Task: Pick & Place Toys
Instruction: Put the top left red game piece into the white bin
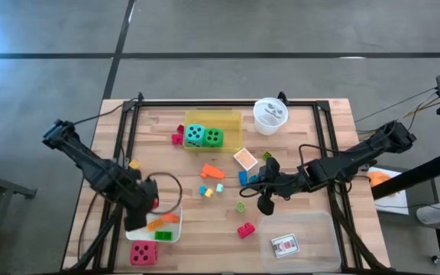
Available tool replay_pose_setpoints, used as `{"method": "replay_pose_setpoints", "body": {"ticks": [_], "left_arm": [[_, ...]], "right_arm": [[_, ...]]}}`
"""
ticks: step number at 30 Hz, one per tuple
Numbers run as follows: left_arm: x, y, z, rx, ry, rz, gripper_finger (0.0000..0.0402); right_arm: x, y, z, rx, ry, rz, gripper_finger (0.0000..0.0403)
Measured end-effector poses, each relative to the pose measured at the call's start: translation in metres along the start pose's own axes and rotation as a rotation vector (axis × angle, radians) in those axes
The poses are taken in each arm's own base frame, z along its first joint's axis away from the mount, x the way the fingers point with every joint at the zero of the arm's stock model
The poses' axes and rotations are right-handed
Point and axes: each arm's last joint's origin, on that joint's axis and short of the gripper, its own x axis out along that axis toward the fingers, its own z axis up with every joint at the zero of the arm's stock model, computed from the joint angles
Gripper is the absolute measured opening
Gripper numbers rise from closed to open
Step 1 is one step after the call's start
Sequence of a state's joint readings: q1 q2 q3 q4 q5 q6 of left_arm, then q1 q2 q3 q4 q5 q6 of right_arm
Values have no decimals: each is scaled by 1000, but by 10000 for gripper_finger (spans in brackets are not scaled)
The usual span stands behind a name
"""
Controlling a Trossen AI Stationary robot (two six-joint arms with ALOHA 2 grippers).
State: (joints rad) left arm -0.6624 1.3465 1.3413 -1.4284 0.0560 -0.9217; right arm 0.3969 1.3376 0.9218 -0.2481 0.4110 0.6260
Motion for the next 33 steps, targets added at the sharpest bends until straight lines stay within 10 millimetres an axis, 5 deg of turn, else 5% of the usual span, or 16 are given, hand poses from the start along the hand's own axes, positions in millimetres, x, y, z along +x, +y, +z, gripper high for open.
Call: {"method": "replay_pose_setpoints", "body": {"ticks": [11, 21, 33], "left_arm": [[18, -58, -6, 332, 56, 44, 87], [52, -64, -7, 318, 96, 109, 87], [107, -48, -19, 289, 138, 173, 87]], "right_arm": [[0, 0, 0, 8, 0, 0, 9], [-1, 2, -2, 47, 4, 9, 9], [-3, 7, -5, 52, 11, 26, 9]]}}
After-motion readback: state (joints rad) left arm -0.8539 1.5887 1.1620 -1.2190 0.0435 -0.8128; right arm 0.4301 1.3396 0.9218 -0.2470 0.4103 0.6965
